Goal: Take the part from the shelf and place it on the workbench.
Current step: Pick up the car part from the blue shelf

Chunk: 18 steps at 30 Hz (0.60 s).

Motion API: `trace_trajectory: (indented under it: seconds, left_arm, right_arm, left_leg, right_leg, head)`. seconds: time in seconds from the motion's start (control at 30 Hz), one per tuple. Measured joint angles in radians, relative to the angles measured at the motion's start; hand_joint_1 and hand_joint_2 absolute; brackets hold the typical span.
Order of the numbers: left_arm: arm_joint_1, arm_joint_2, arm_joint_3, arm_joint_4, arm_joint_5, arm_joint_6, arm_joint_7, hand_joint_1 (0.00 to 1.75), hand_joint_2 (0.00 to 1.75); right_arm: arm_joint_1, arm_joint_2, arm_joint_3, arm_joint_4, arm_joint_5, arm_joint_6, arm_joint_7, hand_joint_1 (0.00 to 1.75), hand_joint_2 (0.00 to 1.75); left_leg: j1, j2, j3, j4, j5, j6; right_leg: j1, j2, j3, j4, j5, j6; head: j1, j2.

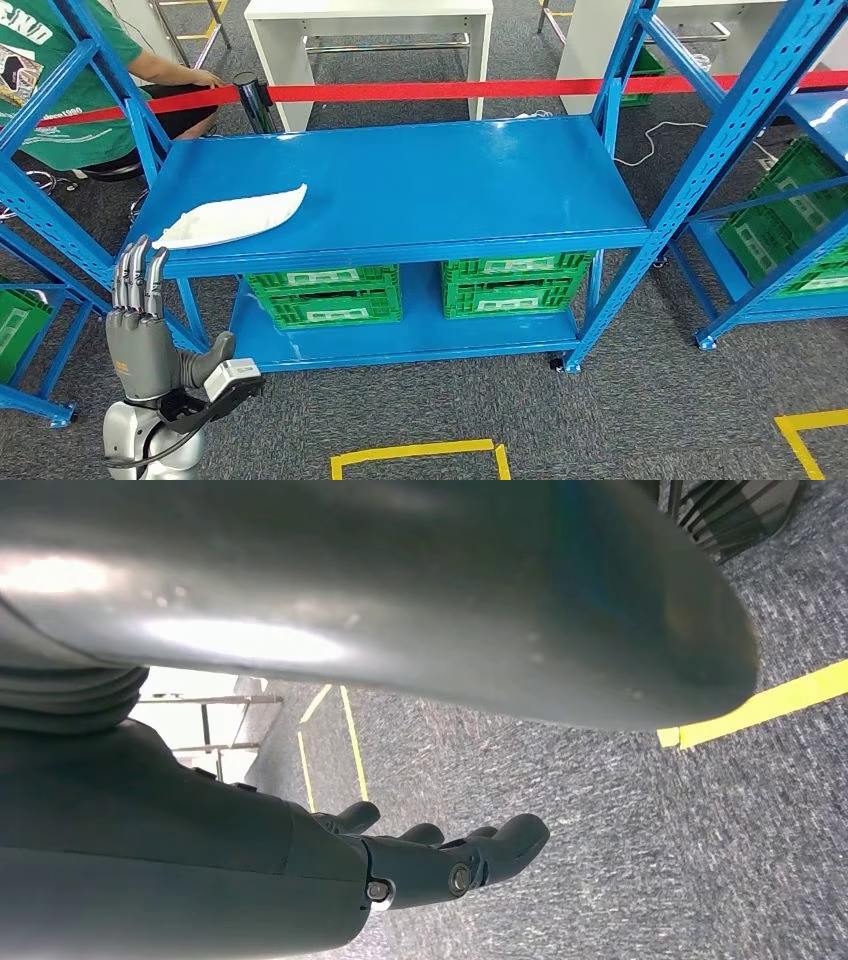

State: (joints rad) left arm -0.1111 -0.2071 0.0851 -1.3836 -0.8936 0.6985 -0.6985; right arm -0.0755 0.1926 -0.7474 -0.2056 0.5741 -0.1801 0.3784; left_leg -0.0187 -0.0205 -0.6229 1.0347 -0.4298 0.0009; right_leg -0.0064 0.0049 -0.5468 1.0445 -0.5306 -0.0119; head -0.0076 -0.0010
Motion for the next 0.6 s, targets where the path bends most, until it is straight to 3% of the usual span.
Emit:
trace_trajectory:
  seconds: [0.37,0.5,0.57,0.6]
  left_arm:
    - [0.0,0.0,0.0,0.002,0.002,0.0,0.0,0.0,0.0]
    - [0.0,-0.001,0.0,0.0,0.003,0.0,0.0,0.0,0.0]
    - [0.0,-0.002,0.0,-0.001,0.002,0.0,0.0,0.0,0.0]
    - [0.0,-0.004,0.0,0.0,0.003,0.0,0.001,0.0,0.0]
  right_arm:
    - [0.0,0.0,-0.001,0.0,0.0,0.0,0.0,0.0,0.0]
    - [0.0,0.002,-0.002,0.0,0.0,-0.001,0.0,0.0,0.0]
    - [-0.001,0.001,-0.002,0.0,0.002,-0.004,0.001,0.0,0.0]
    - [-0.001,0.001,-0.003,0.0,0.003,-0.004,0.001,0.0,0.0]
  left_leg:
    - [0.0,0.0,0.0,0.0,0.0,0.0]
    - [-0.001,0.0,0.017,-0.027,0.003,0.02]
    - [0.009,0.003,0.039,-0.064,0.018,0.028]
    - [0.012,0.004,0.043,-0.072,0.022,0.027]
  right_leg:
    - [0.0,0.0,0.0,0.0,0.0,0.0]
    - [-0.003,0.0,0.012,-0.017,0.004,0.015]
    - [0.0,0.0,-0.003,0.024,-0.022,0.022]
    - [-0.003,0.0,-0.028,0.074,-0.049,0.025]
  head:
    - [0.0,0.0]
    - [0.0,0.0]
    - [0.0,0.0]
    - [0.001,0.0]
